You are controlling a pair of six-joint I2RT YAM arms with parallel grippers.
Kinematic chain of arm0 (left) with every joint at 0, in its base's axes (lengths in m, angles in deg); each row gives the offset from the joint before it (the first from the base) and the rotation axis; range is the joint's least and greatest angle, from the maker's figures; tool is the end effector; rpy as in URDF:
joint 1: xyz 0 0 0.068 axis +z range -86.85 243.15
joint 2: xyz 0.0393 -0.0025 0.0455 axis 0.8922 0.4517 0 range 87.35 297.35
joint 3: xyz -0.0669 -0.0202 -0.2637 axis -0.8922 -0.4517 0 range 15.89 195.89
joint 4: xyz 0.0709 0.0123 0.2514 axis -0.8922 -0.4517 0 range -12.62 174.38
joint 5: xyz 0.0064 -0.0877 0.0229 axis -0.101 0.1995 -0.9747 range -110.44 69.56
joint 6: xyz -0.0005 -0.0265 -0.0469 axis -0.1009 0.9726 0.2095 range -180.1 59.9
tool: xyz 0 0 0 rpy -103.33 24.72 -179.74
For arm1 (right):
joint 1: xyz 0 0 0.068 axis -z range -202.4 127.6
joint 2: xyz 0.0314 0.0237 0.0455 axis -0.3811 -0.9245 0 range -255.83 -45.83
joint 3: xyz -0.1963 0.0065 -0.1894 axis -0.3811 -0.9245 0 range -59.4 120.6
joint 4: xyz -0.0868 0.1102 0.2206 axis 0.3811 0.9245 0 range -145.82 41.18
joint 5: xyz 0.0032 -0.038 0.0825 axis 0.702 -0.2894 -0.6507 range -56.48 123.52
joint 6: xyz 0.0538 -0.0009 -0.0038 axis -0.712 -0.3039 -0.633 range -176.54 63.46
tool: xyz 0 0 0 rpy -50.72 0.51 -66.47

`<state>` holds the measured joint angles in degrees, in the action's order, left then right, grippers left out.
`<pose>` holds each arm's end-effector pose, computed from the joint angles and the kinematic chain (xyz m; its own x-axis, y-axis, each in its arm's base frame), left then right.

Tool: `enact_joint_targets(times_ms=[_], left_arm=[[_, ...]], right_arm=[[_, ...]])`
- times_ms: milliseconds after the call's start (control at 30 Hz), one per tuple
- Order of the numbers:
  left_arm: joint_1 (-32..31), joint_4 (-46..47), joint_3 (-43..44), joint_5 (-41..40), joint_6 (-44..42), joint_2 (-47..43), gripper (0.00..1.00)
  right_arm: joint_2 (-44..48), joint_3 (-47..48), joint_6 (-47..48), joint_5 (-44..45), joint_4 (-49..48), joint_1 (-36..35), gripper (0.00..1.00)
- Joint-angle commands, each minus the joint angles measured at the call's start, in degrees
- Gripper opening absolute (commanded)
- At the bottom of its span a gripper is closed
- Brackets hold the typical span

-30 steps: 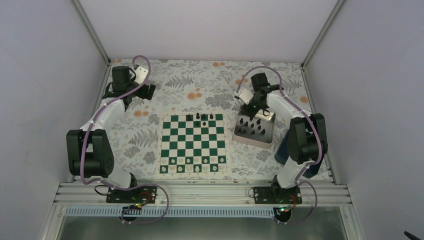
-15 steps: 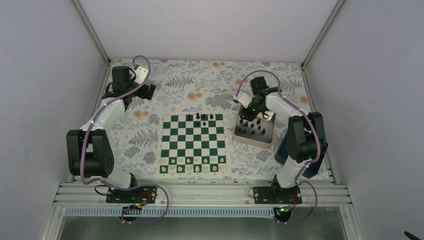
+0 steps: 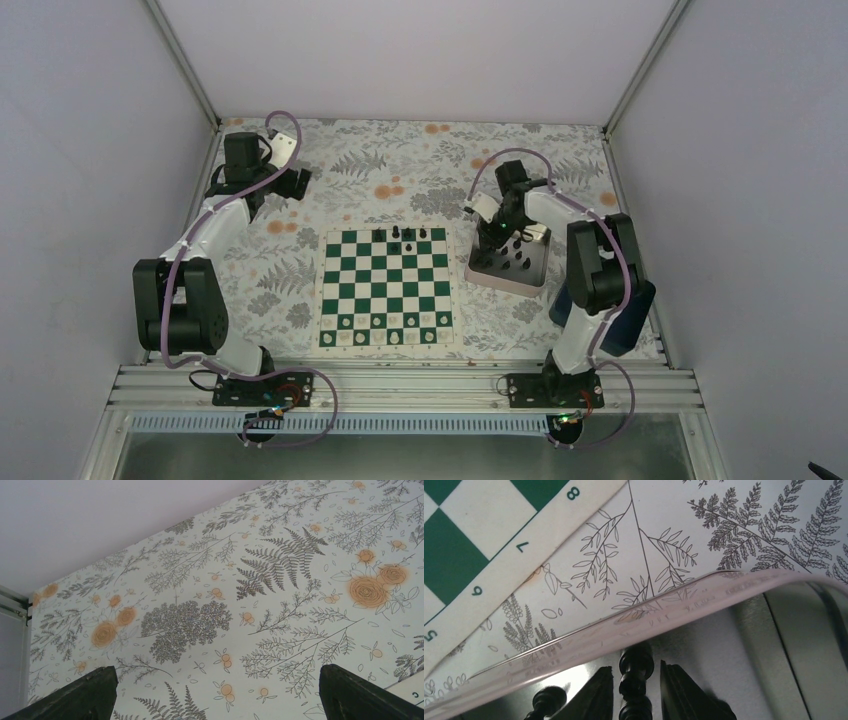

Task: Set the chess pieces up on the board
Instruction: Pick up the chess piece from the storage box.

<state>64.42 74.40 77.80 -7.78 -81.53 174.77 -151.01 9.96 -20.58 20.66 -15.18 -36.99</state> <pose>0.3436 -0.0001 0.2627 -0.4830 0.3459 -0.8044 0.3581 0.9164 0.1790 0.3350 0.0953 0.1679 -0.5878 -0.7445 -0.3166 -0.7920 0.6093 0.0377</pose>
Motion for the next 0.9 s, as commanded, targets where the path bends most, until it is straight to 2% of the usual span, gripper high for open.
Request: enact_joint_targets(times_ms=[0,233,533,867], left_arm=[[0.3,0.7,-0.5,0.6,-0.1,0.2,1.00],[0.3,0.7,-0.6,0.6,-0.2,0.2,1.00],[0.4,0.9,-0.7,0.8,-0.2,0.2,1.00],[0.6,0.8,-1.0,0.7,-0.2,-0.5,1.00]], right_arm=[[-1.1,-1.3,0.4,-0.1,-2.3,-0.4,0.23],[0.4,-0.5,0.7,0.1,-1.5,-0.4,0.05],[3.9,8.6,-0.1,2.1,5.8,-4.2,0.04],[-4.4,21.8,0.8,3.9,9.3,-11.8,0.06]])
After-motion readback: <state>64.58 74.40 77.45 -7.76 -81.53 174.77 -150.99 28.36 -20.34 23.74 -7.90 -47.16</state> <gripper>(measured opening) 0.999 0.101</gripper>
